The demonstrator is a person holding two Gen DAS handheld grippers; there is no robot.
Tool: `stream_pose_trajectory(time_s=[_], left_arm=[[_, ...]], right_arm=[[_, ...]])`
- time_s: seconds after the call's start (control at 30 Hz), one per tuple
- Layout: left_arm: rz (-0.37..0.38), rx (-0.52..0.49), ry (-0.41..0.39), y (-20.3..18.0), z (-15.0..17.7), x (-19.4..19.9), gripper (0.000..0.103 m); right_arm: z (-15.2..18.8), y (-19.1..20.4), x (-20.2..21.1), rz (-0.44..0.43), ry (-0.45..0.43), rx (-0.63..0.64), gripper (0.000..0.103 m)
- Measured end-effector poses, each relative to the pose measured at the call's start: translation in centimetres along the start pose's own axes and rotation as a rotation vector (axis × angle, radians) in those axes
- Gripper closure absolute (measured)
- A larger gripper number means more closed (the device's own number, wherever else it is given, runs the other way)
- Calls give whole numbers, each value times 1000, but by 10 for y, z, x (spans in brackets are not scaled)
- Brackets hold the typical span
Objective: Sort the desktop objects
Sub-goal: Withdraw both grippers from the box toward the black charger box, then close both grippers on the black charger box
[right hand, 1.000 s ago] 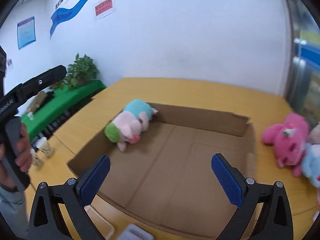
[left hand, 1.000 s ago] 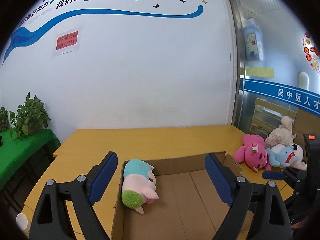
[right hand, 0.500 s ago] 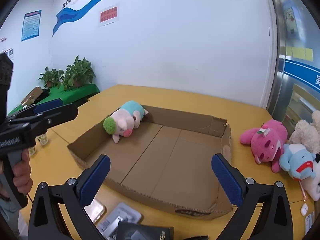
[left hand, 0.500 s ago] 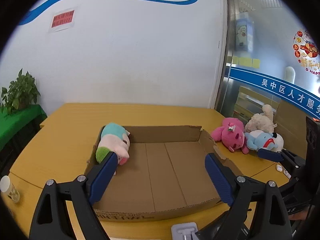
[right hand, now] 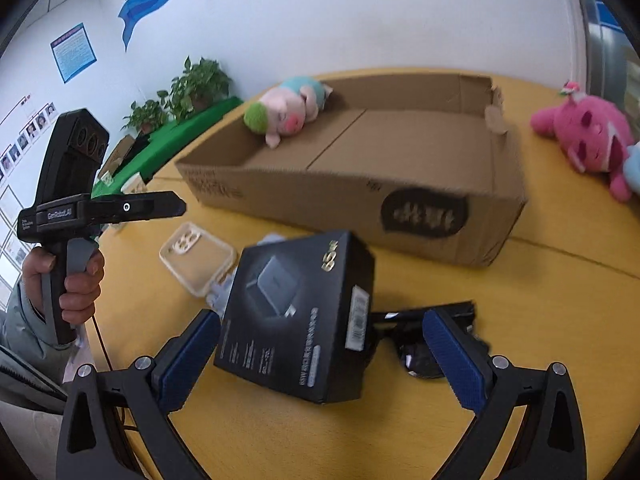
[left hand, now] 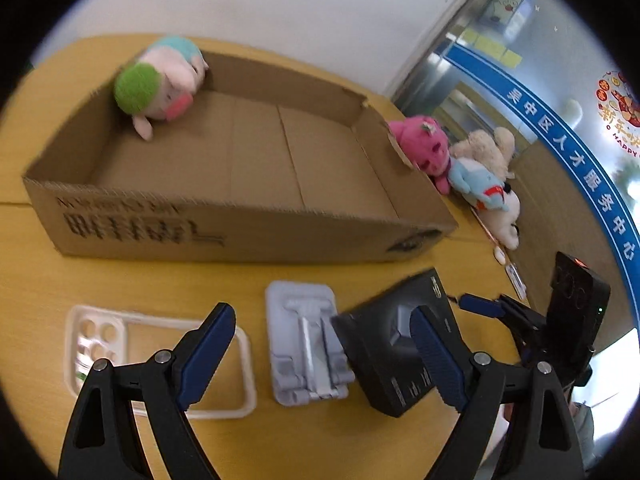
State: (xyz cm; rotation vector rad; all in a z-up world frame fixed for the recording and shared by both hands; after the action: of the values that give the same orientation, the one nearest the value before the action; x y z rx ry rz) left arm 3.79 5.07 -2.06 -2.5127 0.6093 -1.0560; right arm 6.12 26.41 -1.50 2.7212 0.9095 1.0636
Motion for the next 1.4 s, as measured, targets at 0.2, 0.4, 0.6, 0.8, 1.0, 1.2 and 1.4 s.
stream_pose_trajectory(time_s=[0.2, 0.4, 0.6, 0.8, 1.0, 1.2, 1.4], left_arm=[[76, 18, 110, -2, 20, -14, 14], [115, 73, 147, 9, 37, -14, 16], [151, 29, 197, -2, 47, -20, 17], [155, 56, 152, 0, 42, -6, 17], [185, 17, 61, -8, 27, 25, 17], [236, 4, 64, -10, 39, 37, 17], [187, 27, 149, -2, 58, 16, 17]], right_arm=[[12, 48, -20, -81, 45, 77, 0], [23, 59, -22, -154, 47, 47, 0], [32, 78, -38, -207, 76, 24, 0], [25, 81, -33, -226, 34, -15, 0], [8, 102, -6, -261, -96, 37, 0], [20, 108, 12, -317, -127, 5, 0], [42, 97, -16, -241, -32, -27, 0]])
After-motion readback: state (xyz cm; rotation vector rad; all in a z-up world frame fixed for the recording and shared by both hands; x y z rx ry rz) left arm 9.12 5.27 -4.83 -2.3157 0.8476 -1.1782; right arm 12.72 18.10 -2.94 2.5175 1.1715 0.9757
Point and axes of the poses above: each gripper's, at about its wrist camera, not at the fingertips, and x roughly against the way its jaws point, y to its left, z to its underside, the point moved 5 cm from there along -x, roughly the way its jaws point, and after that the axes turned 11 degrees about -y, right-handed, at the moved point
